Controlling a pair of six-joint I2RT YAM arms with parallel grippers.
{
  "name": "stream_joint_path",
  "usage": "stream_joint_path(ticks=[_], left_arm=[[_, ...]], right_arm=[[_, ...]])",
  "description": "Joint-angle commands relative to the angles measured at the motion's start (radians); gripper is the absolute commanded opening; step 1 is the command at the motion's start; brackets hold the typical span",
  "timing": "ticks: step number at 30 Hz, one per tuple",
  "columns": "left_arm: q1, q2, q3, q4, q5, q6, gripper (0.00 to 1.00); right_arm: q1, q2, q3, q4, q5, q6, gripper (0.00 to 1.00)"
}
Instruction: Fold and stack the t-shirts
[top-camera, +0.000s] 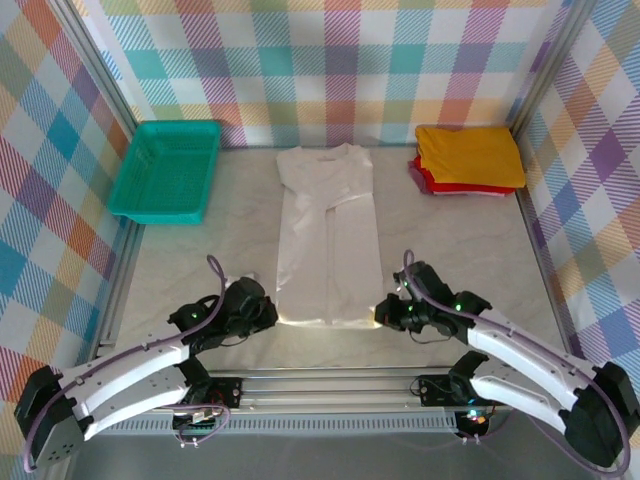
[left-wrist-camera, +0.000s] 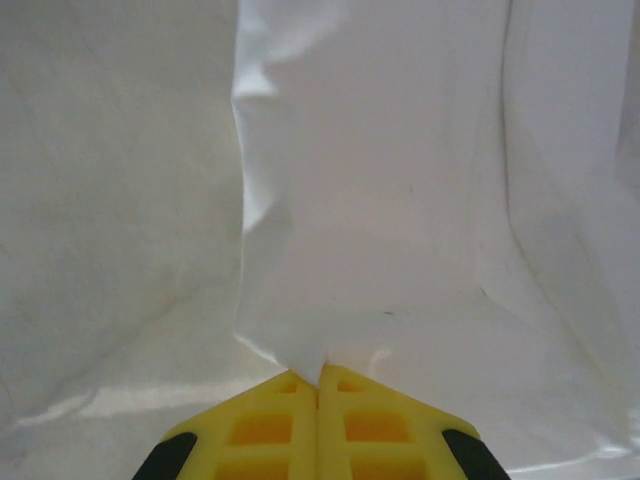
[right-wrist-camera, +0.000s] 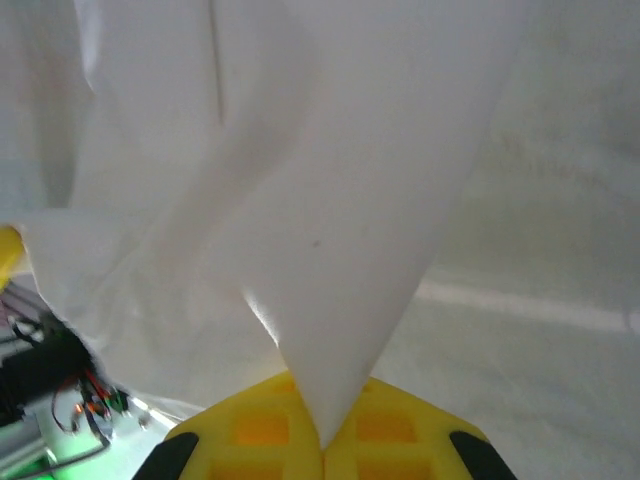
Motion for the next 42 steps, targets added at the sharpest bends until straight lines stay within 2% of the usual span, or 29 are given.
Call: stream_joint_path(ticks=[1, 7, 14, 21, 30, 42], left_arm=[[0.065, 0.068, 0.073, 0.035, 0.040, 0.095, 0.00], [0.202, 0.295, 0.236, 0.125, 0.105, 0.232, 0.00], [0.285, 0.549, 0.491, 0.118, 0.116, 0.381, 0.00], [0.378, 0.588, 0.581, 0.111, 0.127, 0.456, 0.00], [0.406, 0.766, 0.712, 0.117, 0.138, 0.532, 0.00], [0.462, 0.922, 0.844, 0.132, 0.137, 0.574, 0.00]], right_arm=[[-0.076, 0.083, 0.084, -0.004, -0.019, -0.086, 0.00], [-0.156, 0.279, 0.263, 0.004, -0.019, -0.215, 0.00], [-0.224, 0.485, 0.431, 0.029, -0.039, -0.338, 0.00], [-0.285, 0.571, 0.547, 0.043, -0.070, -0.419, 0.00], [-0.331, 0.746, 0.707, 0.064, -0.091, -0.481, 0.00], [-0.361, 0.920, 0.874, 0.052, -0.097, -0.493, 0.00]])
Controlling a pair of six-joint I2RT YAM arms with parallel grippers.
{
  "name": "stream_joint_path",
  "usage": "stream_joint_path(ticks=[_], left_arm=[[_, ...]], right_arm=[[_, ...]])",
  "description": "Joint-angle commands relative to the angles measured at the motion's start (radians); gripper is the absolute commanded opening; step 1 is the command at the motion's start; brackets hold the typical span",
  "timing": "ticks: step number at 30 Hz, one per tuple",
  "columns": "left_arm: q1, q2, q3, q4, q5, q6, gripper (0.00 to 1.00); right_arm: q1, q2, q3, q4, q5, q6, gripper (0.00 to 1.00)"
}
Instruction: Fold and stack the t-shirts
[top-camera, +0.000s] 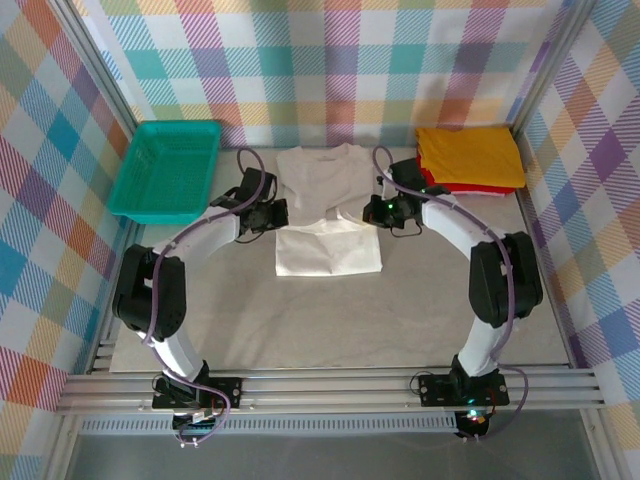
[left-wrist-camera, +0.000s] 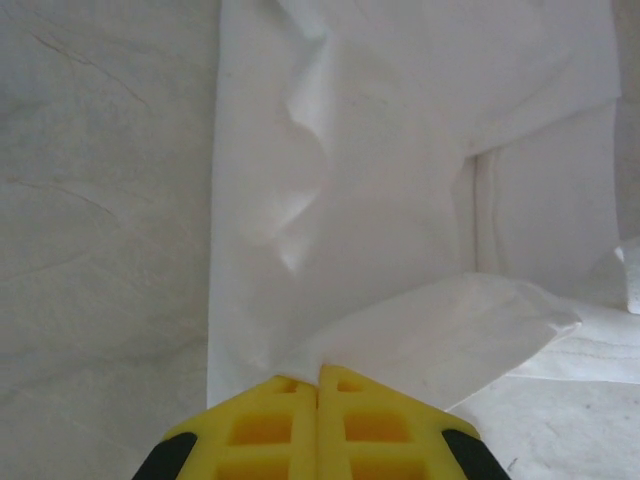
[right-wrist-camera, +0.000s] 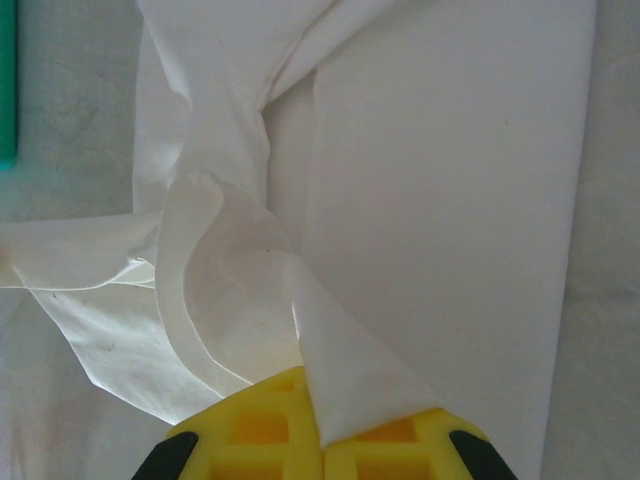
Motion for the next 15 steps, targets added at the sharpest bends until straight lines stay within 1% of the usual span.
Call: stream_joint_path(ticks=[1, 7, 15], left_arm=[[0.023, 0.046, 0.069, 0.017, 0.011, 0.038, 0.00], [0.033, 0.165, 0.210, -0.030, 0.015, 0.071, 0.00], [0.053, 0.303, 0.341, -0.065, -0.002, 0.096, 0.00]], right_arm=[[-0.016, 0.048, 0.070, 0.008, -0.017, -0.029, 0.00], [-0.025, 0.132, 0.183, -0.027, -0.012, -0.045, 0.00], [-0.036, 0.238, 0.315, -0.065, 0.016, -0.052, 0.01]])
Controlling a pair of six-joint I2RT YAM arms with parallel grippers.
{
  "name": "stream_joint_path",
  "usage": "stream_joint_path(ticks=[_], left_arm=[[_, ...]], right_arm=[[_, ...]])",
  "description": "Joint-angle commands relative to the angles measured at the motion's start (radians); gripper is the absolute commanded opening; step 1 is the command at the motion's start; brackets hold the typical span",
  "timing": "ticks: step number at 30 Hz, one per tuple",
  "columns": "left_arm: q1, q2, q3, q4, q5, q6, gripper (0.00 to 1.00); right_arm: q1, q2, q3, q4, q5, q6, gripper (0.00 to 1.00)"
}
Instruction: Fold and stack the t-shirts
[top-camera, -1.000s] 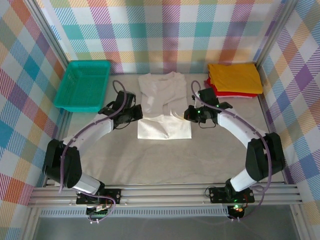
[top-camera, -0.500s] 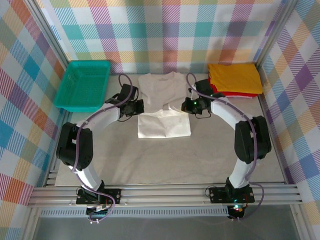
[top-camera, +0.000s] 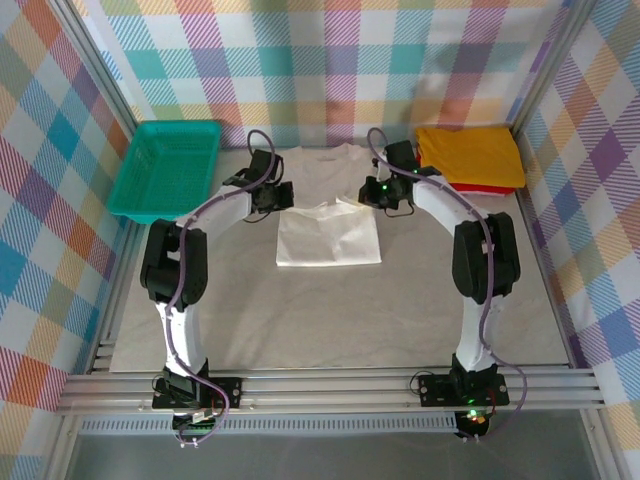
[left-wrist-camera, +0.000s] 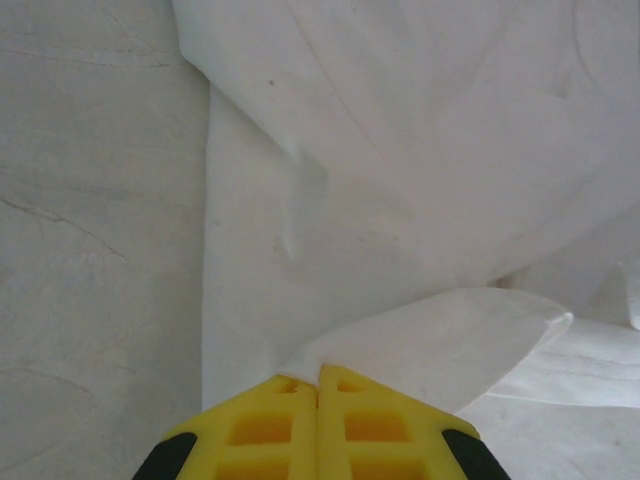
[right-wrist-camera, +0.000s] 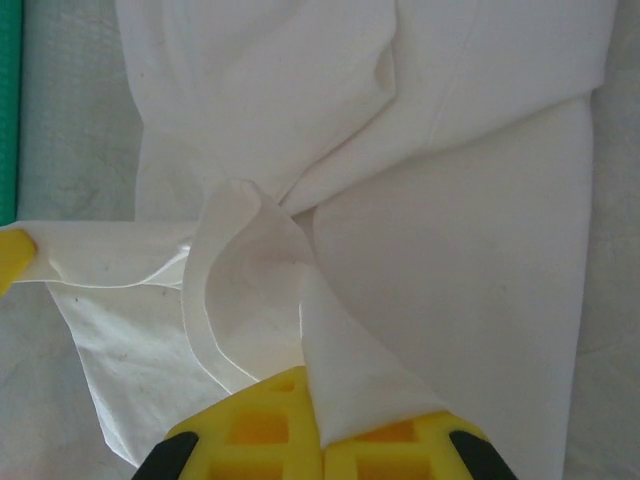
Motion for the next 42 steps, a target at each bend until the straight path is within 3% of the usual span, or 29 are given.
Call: stream_joint_path(ticks=[1, 2, 4, 5, 6, 9, 11, 13, 17, 19, 20, 23, 28, 35, 42], left_arm=[[0.029, 0.076, 0.108, -0.064, -0.007, 0.032, 0.00], [0.033, 0.100, 0.141, -0.078, -0.016, 0.036, 0.00], [0.051, 0.164, 0.247, -0.113, -0.042, 0.046, 0.25], [0.061, 0.192, 0.303, -0.129, -0.047, 0.047, 0.39], [0.071, 0.219, 0.372, -0.147, -0.051, 0.049, 0.47], [0.080, 0.258, 0.558, -0.229, -0.076, 0.087, 0.47], [0.076, 0.204, 0.562, -0.255, -0.105, 0.088, 0.48], [0.063, 0.098, 0.428, -0.201, -0.121, 0.079, 0.49], [0.006, -0.155, -0.004, 0.015, -0.106, 0.042, 0.50], [-0.018, -0.230, -0.173, 0.111, -0.091, 0.006, 0.50], [-0.026, -0.249, -0.234, 0.166, -0.077, -0.002, 0.48], [-0.033, -0.237, -0.298, 0.232, -0.051, -0.018, 0.41], [-0.036, -0.145, -0.297, 0.278, -0.025, -0.082, 0.36], [-0.048, -0.154, -0.528, 0.439, 0.030, -0.198, 0.35], [-0.048, -0.096, -0.618, 0.467, 0.036, -0.241, 0.35]], right_arm=[[-0.016, 0.054, 0.081, -0.028, 0.013, -0.033, 0.12], [-0.019, 0.078, 0.114, -0.037, 0.015, -0.035, 0.13], [-0.032, 0.138, 0.206, -0.070, 0.009, -0.038, 0.15], [-0.039, 0.175, 0.276, -0.104, 0.011, -0.042, 0.27], [-0.046, 0.213, 0.350, -0.154, 0.022, -0.043, 0.31], [-0.063, 0.278, 0.540, -0.274, 0.023, -0.051, 0.31], [-0.061, 0.236, 0.539, -0.294, 0.030, -0.066, 0.43], [-0.058, 0.149, 0.441, -0.269, 0.025, -0.062, 0.41], [-0.040, -0.095, 0.042, -0.062, -0.004, -0.004, 0.40], [-0.029, -0.169, -0.116, 0.037, -0.035, 0.030, 0.18], [-0.021, -0.186, -0.167, 0.076, -0.054, 0.034, 0.15], [-0.004, -0.138, -0.169, 0.098, -0.077, 0.023, 0.06], [0.002, -0.030, -0.093, 0.076, -0.089, 0.078, 0.00], [0.022, -0.080, -0.310, 0.186, -0.120, 0.114, 0.00], [0.023, -0.030, -0.432, 0.244, -0.121, 0.137, 0.00]])
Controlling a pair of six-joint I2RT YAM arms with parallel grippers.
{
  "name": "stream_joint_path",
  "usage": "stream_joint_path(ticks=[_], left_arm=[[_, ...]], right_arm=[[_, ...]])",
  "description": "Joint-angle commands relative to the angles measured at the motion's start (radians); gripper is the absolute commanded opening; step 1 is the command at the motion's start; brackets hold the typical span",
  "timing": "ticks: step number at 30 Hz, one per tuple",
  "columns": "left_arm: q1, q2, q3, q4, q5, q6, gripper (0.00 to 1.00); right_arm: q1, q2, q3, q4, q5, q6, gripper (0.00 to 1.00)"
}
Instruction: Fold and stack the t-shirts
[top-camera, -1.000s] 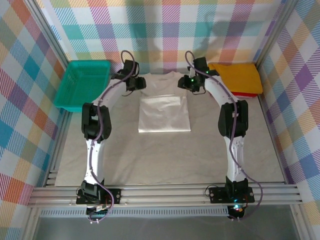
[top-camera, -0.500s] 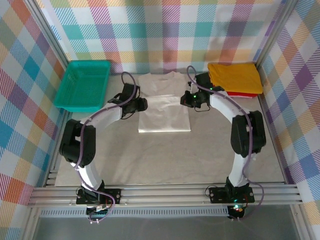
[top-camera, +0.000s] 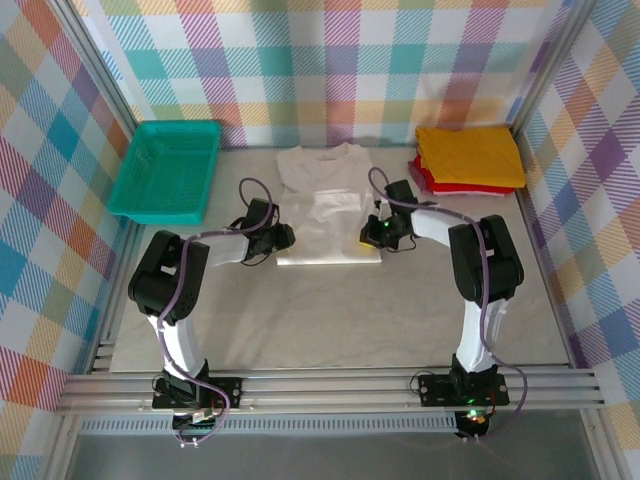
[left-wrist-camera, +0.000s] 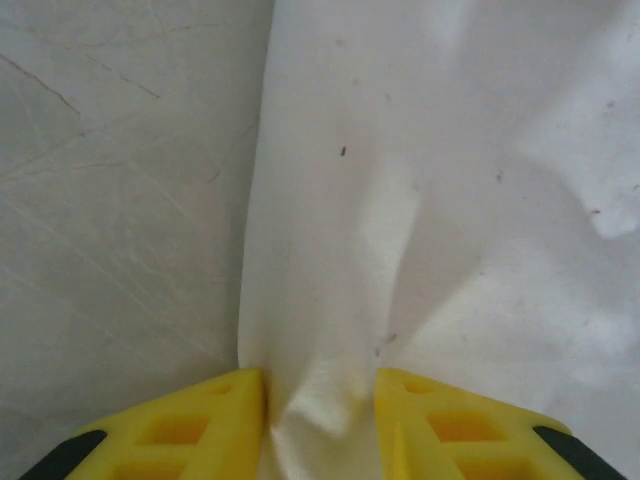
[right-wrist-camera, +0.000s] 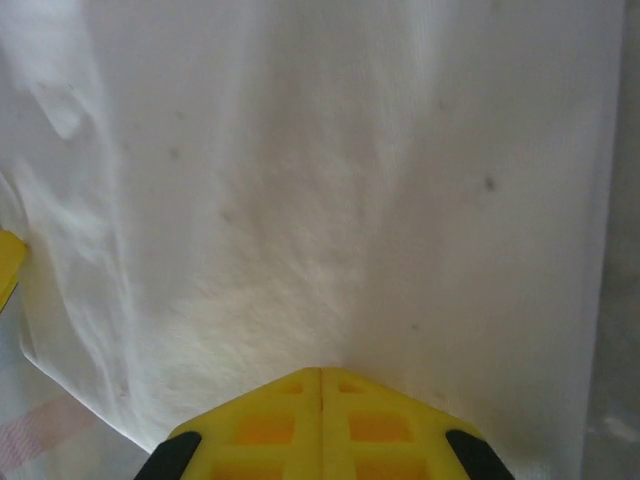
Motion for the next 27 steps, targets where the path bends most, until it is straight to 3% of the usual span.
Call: stream_joint_path(ticks=[1, 7, 14, 20, 24, 25, 27], left_arm=[[-0.004, 0.037, -0.060, -0.011, 0.020, -0.052, 0.35], [-0.034, -0.037, -0.195, -0.047, 0.012, -0.117, 0.35], [-0.158, -0.155, -0.341, -0.140, -0.031, -0.248, 0.35], [-0.192, -0.351, -0.331, -0.329, -0.057, -0.280, 0.36], [-0.179, -0.520, -0.284, -0.532, -0.122, -0.252, 0.44], [-0.166, -0.552, -0.286, -0.552, -0.106, -0.245, 0.44], [-0.140, -0.602, -0.313, -0.549, -0.040, -0.241, 0.44]], right_arm=[[0.007, 0.013, -0.056, 0.061, -0.017, 0.025, 0.00], [0.023, -0.093, -0.271, 0.134, -0.014, 0.096, 0.00], [0.072, -0.229, -0.476, 0.147, -0.008, 0.182, 0.00], [0.071, -0.365, -0.448, -0.021, 0.036, 0.142, 0.00], [0.070, -0.514, -0.428, -0.107, 0.072, 0.148, 0.16], [0.068, -0.551, -0.432, -0.126, 0.084, 0.150, 0.25], [0.056, -0.608, -0.445, -0.166, 0.104, 0.154, 0.31]])
